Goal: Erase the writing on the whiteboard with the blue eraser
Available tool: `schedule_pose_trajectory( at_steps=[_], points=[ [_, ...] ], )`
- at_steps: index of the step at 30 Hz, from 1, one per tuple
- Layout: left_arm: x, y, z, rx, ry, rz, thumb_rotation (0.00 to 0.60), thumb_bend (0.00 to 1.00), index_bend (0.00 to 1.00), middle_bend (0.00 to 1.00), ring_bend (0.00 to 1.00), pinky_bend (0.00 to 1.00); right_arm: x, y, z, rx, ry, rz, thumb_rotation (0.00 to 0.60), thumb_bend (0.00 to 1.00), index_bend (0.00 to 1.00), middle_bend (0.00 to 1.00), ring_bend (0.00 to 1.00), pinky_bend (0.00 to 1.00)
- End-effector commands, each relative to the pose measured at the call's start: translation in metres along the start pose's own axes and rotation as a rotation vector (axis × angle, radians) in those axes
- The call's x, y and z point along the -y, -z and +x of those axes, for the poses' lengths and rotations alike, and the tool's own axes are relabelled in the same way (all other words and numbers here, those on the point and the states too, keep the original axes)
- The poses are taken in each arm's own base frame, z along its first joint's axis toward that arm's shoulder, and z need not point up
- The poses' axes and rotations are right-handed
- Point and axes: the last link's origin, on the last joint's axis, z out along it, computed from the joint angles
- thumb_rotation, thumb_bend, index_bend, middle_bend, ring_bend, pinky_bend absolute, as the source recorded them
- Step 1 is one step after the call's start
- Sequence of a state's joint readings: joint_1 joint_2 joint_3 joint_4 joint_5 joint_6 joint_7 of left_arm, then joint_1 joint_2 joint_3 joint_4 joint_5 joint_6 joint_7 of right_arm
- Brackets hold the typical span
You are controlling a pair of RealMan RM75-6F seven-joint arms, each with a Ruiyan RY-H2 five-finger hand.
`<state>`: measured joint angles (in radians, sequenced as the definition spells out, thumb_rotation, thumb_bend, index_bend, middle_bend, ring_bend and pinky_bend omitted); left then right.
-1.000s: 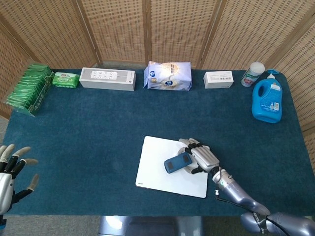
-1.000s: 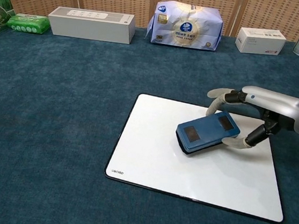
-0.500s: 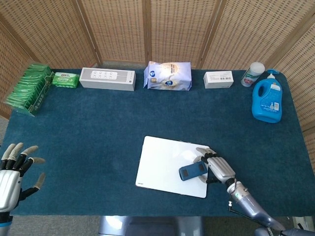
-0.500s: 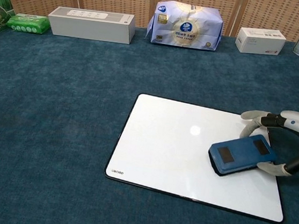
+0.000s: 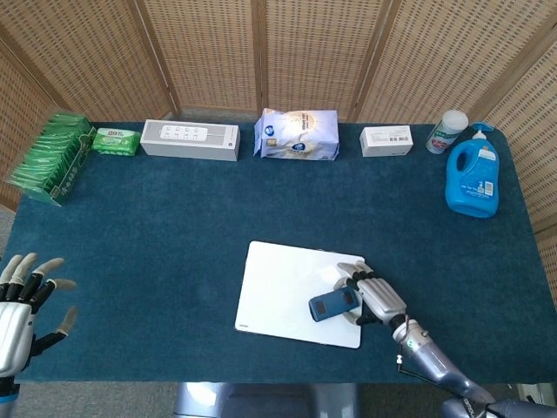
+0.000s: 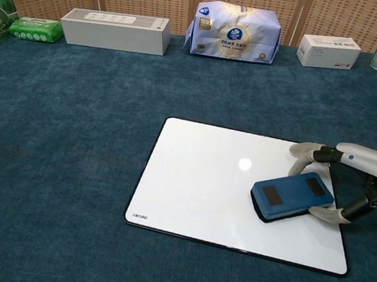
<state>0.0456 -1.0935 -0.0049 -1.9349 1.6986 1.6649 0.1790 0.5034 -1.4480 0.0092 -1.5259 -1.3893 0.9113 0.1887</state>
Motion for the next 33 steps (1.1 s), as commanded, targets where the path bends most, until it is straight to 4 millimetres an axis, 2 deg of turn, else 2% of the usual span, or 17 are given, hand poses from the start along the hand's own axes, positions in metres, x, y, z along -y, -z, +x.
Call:
schedule_pose_trajectory(
  at_steps=[1,6,12,16,22,25,33],
  points=[
    [0.001,0.001,0.001,-0.003,0.0,0.004,0.6,0.42,0.4,0.23,0.09,0.0,0.005,-0.007,0.002,0.002,0.001,0.017,0.6,0.33,0.62,0.08,0.0,0.0],
    [0.005,0.005,0.004,-0.013,-0.001,0.02,0.6,0.42,0.4,0.23,0.09,0.0,0.015,-0.023,0.008,0.001,0.006,0.044,0.6,0.32,0.62,0.08,0.0,0.0],
    [0.007,0.006,0.005,-0.018,-0.002,0.024,0.6,0.42,0.4,0.23,0.09,0.0,0.022,-0.031,0.014,-0.003,0.017,0.06,0.6,0.32,0.62,0.08,0.0,0.0],
    [0.007,0.006,0.005,-0.019,-0.001,0.021,0.6,0.42,0.4,0.23,0.09,0.0,0.03,-0.036,0.025,-0.025,0.034,0.084,0.6,0.33,0.62,0.08,0.0,0.0],
    [0.001,0.003,0.0,-0.001,0.003,-0.001,0.6,0.42,0.4,0.23,0.09,0.0,0.044,-0.035,0.052,-0.086,0.062,0.125,0.6,0.32,0.62,0.08,0.0,0.0],
    [-0.005,0.0,-0.005,0.016,0.011,-0.023,0.6,0.42,0.4,0.23,0.09,0.0,0.048,-0.028,0.073,-0.136,0.081,0.124,0.6,0.33,0.62,0.08,0.0,0.0],
    [-0.008,-0.002,-0.004,0.012,0.006,-0.027,0.6,0.42,0.4,0.23,0.09,0.0,0.042,-0.021,0.078,-0.157,0.066,0.079,0.6,0.32,0.62,0.08,0.0,0.0]
  ],
)
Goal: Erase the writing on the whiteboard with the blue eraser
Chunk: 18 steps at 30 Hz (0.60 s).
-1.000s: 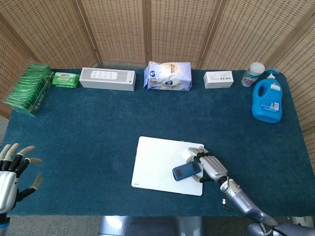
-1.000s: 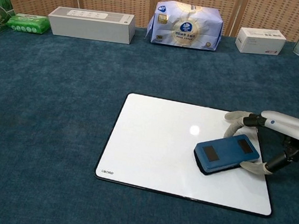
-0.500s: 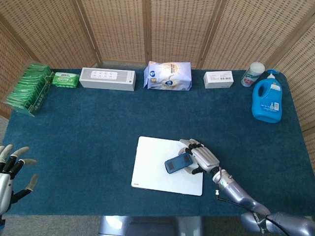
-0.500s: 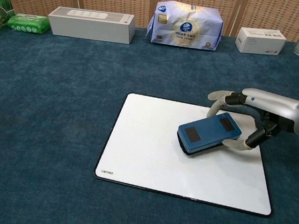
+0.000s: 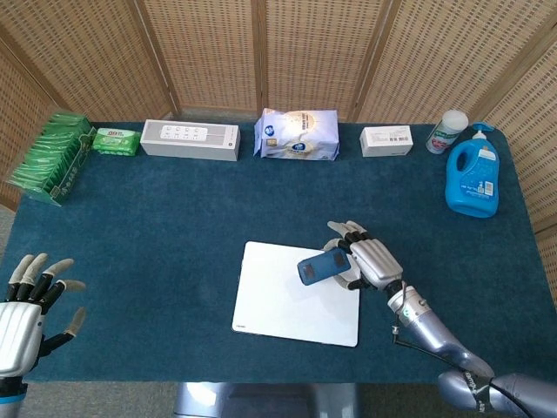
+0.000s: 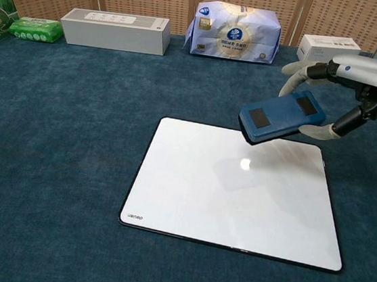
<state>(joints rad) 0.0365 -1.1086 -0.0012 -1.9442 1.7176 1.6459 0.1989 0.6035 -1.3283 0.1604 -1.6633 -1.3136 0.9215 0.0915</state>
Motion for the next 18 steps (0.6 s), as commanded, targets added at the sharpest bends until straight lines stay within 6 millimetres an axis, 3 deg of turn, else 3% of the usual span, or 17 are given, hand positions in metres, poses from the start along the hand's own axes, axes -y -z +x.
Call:
schedule_pose_trajectory(
  at_steps=[1,8,18],
  points=[
    [0.001,0.0,0.001,-0.002,-0.004,0.001,0.6,0.42,0.4,0.23,0.09,0.0,-0.003,0.003,-0.001,0.0,-0.003,-0.016,0.6,0.32,0.62,0.08,0.0,0.0],
    [0.005,0.003,0.003,0.0,-0.009,0.018,0.6,0.42,0.4,0.23,0.09,0.0,-0.018,0.014,-0.002,-0.012,-0.003,-0.071,0.6,0.32,0.62,0.08,0.0,0.0],
    [0.006,0.0,-0.002,0.021,0.0,0.014,0.6,0.42,0.4,0.23,0.09,0.0,-0.068,0.061,-0.001,-0.052,-0.006,-0.248,0.6,0.32,0.61,0.08,0.0,0.0]
  ],
)
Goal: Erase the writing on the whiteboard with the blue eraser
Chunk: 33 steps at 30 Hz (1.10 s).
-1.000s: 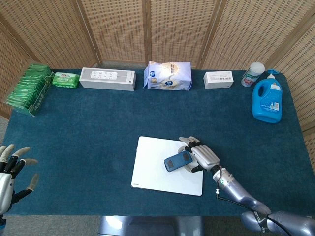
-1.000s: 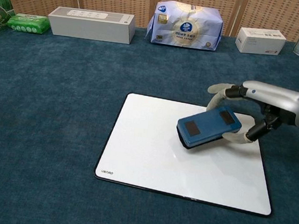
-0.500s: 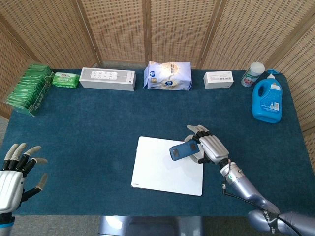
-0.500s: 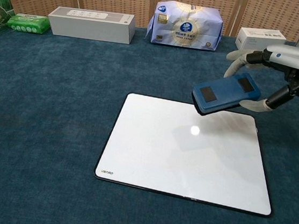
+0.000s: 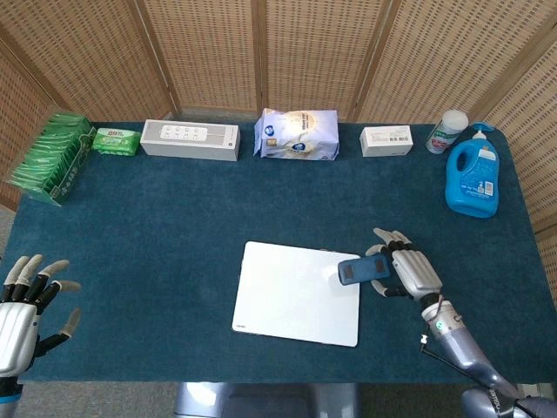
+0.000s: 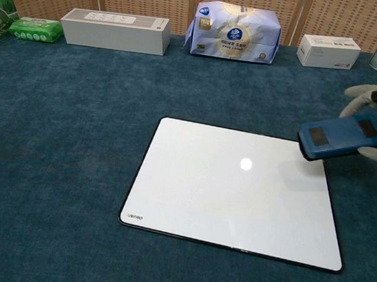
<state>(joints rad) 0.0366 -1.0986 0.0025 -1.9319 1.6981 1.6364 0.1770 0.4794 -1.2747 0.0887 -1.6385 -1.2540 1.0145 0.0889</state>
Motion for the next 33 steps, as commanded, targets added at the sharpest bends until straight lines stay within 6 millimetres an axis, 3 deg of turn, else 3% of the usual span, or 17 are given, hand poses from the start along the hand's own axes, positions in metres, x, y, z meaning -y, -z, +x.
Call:
schedule_pose_trajectory(
  at_steps=[1,6,12,14,19,21,28,33],
  points=[
    [-0.001,-0.001,-0.002,0.003,0.001,-0.003,0.6,0.42,0.4,0.23,0.09,0.0,-0.019,0.012,0.001,-0.009,-0.007,-0.057,0.6,0.32,0.61,0.08,0.0,0.0],
    [-0.003,-0.003,-0.005,0.008,0.002,-0.006,0.6,0.42,0.4,0.23,0.09,0.0,-0.036,0.02,0.0,-0.014,-0.019,-0.099,0.6,0.32,0.6,0.08,0.0,0.0],
    [-0.004,-0.003,-0.007,0.011,0.0,0.0,0.6,0.42,0.4,0.23,0.09,0.0,-0.039,0.013,0.002,-0.02,-0.02,-0.096,0.6,0.32,0.58,0.08,0.0,0.0],
    [-0.004,-0.003,-0.007,0.009,-0.003,0.004,0.6,0.42,0.4,0.23,0.09,0.0,-0.04,0.012,0.003,-0.024,-0.01,-0.098,0.6,0.32,0.54,0.07,0.0,0.0],
    [-0.004,-0.004,-0.007,0.01,-0.006,0.005,0.6,0.42,0.4,0.23,0.09,0.0,-0.043,0.014,0.004,-0.019,0.007,-0.105,0.593,0.33,0.24,0.01,0.0,0.0],
    [-0.004,-0.004,-0.008,0.012,-0.005,0.006,0.6,0.42,0.4,0.23,0.09,0.0,-0.044,0.015,0.004,-0.02,0.013,-0.105,0.575,0.33,0.16,0.0,0.0,0.0],
    [-0.004,-0.006,-0.011,0.032,-0.013,0.015,0.6,0.42,0.4,0.22,0.07,0.0,-0.041,0.019,0.011,-0.04,0.014,-0.1,0.53,0.33,0.06,0.0,0.0,0.0],
    [-0.001,-0.007,-0.009,0.027,-0.014,0.026,0.6,0.42,0.4,0.22,0.07,0.0,-0.038,0.024,0.018,-0.078,0.021,-0.097,0.492,0.33,0.06,0.0,0.0,0.0]
  ],
)
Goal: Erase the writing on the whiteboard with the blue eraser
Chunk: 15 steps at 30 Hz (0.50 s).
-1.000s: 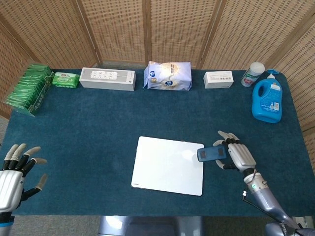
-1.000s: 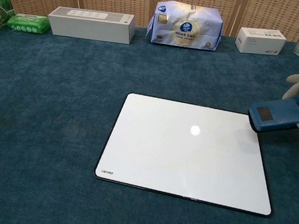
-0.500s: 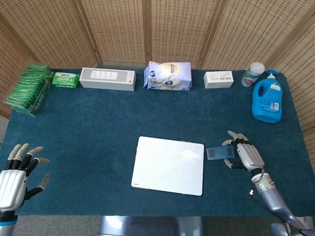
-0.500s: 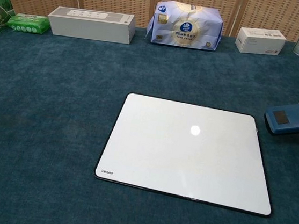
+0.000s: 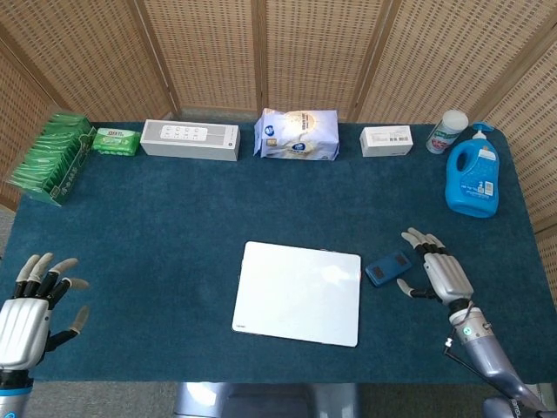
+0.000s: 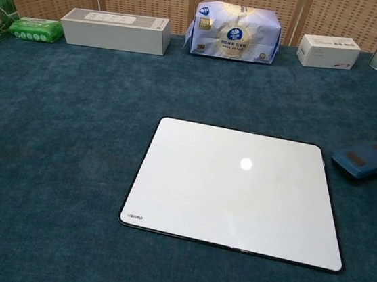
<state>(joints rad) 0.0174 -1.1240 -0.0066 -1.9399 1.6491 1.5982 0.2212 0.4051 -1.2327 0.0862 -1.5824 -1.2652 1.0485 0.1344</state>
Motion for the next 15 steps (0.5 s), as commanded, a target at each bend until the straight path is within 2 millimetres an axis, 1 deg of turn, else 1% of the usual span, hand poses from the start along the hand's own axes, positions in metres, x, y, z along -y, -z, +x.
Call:
schedule_pose_trajectory(
  at_steps=[1,2,4,5,6,8,9,10,15],
  points=[
    [0.002,0.0,0.001,-0.003,-0.001,0.006,0.6,0.42,0.39,0.22,0.07,0.0,0.001,0.005,0.006,-0.032,0.006,-0.001,0.488,0.33,0.07,0.0,0.0,0.0],
    [0.003,0.0,0.002,-0.003,-0.003,0.009,0.6,0.42,0.39,0.22,0.07,0.0,0.0,0.006,0.008,-0.04,0.008,-0.003,0.5,0.33,0.07,0.0,0.0,0.0],
    [0.005,0.001,0.003,-0.004,-0.01,0.017,0.6,0.42,0.38,0.22,0.07,0.0,-0.001,0.012,0.011,-0.065,0.012,-0.014,0.569,0.33,0.1,0.0,0.0,0.0],
    [0.007,0.001,0.004,-0.006,-0.013,0.023,0.6,0.42,0.38,0.22,0.07,0.0,-0.002,0.015,0.013,-0.082,0.016,-0.024,0.591,0.33,0.12,0.0,0.0,0.0],
    [0.009,0.001,0.005,-0.007,-0.015,0.028,0.6,0.42,0.37,0.22,0.07,0.0,-0.003,0.018,0.015,-0.099,0.025,-0.035,0.6,0.33,0.14,0.0,0.0,0.0],
    [0.013,0.0,0.008,-0.008,-0.02,0.042,0.6,0.42,0.36,0.22,0.07,0.0,-0.007,0.029,0.019,-0.134,0.057,-0.07,0.6,0.33,0.17,0.0,0.0,0.0],
    [0.018,0.0,0.009,-0.003,-0.032,0.057,0.6,0.42,0.35,0.22,0.07,0.0,-0.014,0.04,0.023,-0.178,0.082,-0.107,0.6,0.33,0.18,0.01,0.0,0.0],
    [0.02,0.0,0.009,0.003,-0.037,0.062,0.6,0.42,0.35,0.22,0.07,0.0,-0.017,0.046,0.025,-0.197,0.096,-0.123,0.6,0.33,0.19,0.01,0.0,0.0],
    [0.024,0.001,0.008,0.02,-0.04,0.072,0.6,0.42,0.33,0.22,0.07,0.0,-0.023,0.066,0.025,-0.246,0.149,-0.17,0.6,0.33,0.24,0.02,0.0,0.0]
  ],
)
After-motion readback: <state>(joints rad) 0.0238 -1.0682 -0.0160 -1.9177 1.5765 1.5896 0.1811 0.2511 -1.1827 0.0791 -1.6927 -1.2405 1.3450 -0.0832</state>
